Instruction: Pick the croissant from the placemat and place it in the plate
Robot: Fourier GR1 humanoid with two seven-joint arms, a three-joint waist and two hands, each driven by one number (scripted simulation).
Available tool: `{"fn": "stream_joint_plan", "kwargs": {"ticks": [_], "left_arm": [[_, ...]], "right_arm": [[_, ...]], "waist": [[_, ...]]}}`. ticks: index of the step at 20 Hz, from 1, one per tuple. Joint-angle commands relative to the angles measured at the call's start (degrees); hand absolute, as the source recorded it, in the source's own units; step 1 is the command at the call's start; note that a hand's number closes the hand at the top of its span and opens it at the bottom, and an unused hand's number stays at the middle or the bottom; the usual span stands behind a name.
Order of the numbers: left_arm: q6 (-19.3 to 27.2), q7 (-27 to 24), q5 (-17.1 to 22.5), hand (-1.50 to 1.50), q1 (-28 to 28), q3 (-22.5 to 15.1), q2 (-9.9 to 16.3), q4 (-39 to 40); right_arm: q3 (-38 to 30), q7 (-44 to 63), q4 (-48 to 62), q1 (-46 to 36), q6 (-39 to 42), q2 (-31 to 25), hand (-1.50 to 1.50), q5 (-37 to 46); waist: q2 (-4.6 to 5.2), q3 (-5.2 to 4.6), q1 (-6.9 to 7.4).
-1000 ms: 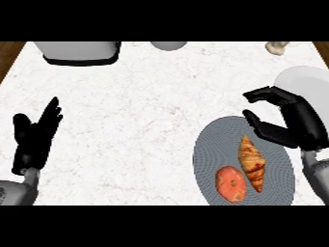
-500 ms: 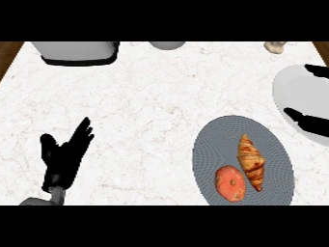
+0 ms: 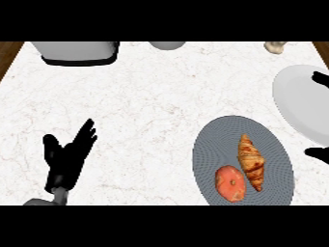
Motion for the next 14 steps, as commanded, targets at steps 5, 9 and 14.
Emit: {"fn": "stream_joint_plan", "kwargs": {"ticks": [5, 9, 14], "left_arm": [[-1.1, 0.1, -0.1, 0.0, -1.0, 1.1, -0.2, 1.6], [-1.1, -1.1, -1.1, 0.0, -0.9, 0.2, -1.9, 2.2], [-2.2, 0.2, -1.8, 0.0, -2.3, 2.1, -2.1, 2.4]], "right_arm": [[7.8, 21.3, -11.7, -3.0, 14.4, -6.2, -1.5, 6.2], [17.0, 34.8, -13.6, -8.0, 17.1, 1.5, -1.5, 14.1], [20.2, 38.0, -11.9, -8.7, 20.7, 10.4, -1.5, 20.7]], "waist": [[0.09, 0.06, 0.45], [0.26, 0.06, 1.28], [0.2, 0.15, 0.65]]}}
